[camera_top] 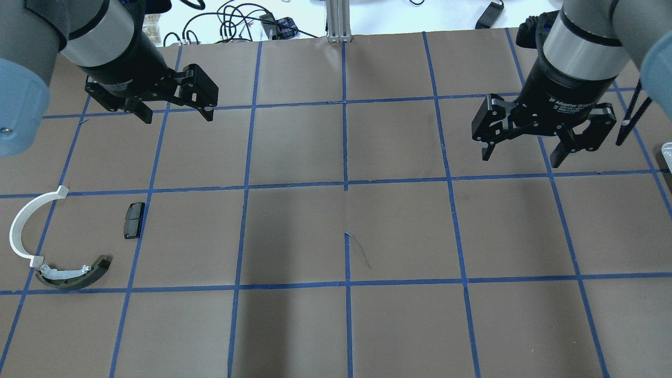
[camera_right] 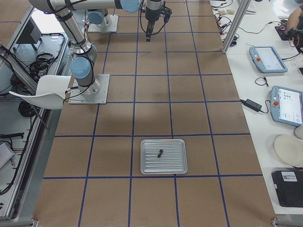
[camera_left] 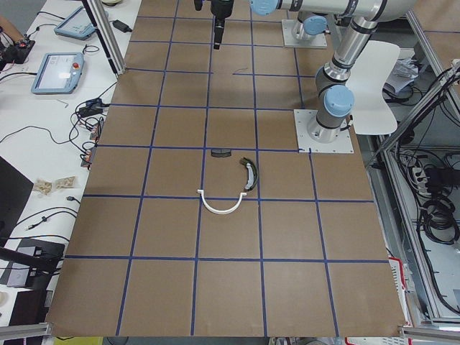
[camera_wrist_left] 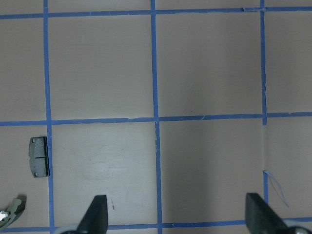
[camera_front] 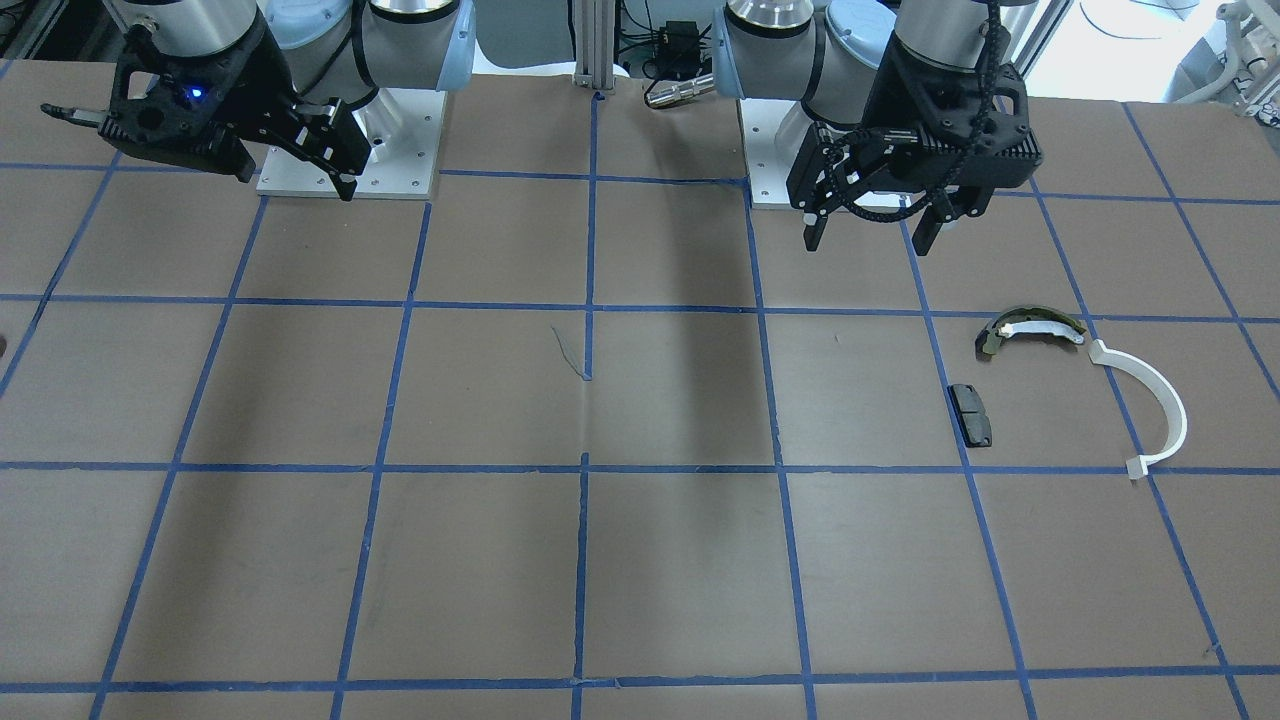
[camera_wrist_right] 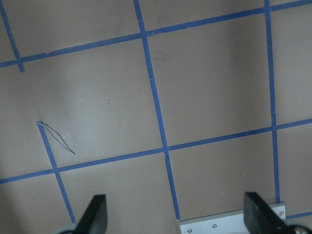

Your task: Place bearing gear from tray to pile

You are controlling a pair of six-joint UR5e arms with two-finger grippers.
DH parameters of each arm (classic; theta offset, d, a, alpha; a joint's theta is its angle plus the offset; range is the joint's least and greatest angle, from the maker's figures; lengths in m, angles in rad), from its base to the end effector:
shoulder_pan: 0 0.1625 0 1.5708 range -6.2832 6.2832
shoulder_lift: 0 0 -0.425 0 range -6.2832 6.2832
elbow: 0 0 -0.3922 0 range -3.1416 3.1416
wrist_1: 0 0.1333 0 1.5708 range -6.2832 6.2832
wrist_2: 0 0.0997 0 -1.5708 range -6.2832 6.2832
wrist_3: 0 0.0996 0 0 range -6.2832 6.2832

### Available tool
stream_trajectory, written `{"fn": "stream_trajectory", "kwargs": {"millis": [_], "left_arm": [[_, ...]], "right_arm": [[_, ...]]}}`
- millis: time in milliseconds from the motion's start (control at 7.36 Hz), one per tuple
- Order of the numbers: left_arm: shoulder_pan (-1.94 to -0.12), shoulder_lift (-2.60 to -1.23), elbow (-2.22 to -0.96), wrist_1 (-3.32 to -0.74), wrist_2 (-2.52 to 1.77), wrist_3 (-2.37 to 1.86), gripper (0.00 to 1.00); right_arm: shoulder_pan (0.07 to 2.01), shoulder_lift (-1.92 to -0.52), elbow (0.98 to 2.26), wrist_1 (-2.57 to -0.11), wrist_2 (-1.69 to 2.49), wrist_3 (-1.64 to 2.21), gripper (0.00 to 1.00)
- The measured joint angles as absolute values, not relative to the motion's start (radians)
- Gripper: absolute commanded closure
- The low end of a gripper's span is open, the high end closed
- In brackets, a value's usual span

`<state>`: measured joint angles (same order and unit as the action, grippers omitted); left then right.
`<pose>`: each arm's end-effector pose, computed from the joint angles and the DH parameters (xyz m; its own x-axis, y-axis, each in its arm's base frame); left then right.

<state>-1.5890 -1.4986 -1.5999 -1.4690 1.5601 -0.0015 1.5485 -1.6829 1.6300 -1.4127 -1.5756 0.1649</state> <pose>-0.1430 -0.4717 0.5191 -0.9998 0.0183 0.0108 0.0165 0.9894 -0.1444 0.1231 -0.4357 0.4961 -0.9825 0.1847 0.0220 0.1860 0.9772 0.1028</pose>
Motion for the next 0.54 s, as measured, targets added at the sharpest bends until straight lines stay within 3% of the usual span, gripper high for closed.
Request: {"fn": "stream_trajectory", "kwargs": {"millis": [544], "left_arm": [[-1.589, -1.495, -1.6, -1.472, 1.56, -0.002, 0.0]], "right_arm": [[1.548, -1.682, 1.632, -1.414, -1.585, 0.167, 0.0]]}}
